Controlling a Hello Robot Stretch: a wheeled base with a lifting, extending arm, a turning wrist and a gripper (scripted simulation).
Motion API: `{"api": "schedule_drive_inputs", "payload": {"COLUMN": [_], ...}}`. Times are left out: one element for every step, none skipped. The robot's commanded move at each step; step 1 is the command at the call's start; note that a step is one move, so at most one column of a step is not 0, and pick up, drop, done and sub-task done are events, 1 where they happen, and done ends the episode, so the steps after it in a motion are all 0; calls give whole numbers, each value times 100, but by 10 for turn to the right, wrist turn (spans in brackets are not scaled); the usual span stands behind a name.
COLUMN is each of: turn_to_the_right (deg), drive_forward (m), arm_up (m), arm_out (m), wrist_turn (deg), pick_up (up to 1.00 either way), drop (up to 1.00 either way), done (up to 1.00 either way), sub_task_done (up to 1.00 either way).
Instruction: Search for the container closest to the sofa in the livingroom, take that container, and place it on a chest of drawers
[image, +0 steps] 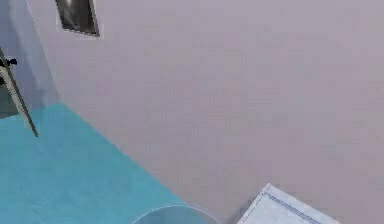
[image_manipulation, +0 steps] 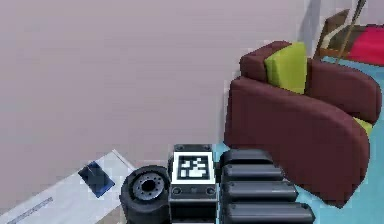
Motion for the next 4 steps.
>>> {"api": "schedule_drive_inputs", "payload": {"turn_to_the_right": [450, 390, -450, -450], "drive_forward": [0, 0, 0, 0], "arm_up": [0, 0, 0, 0], "arm_out": [0, 0, 0, 0], "wrist_turn": [0, 0, 0, 0], "pick_up": [0, 0, 0, 0], "drop": [0, 0, 0, 0], "done": [0, 0, 0, 0], "sub_task_done": [0, 0, 0, 0]}}
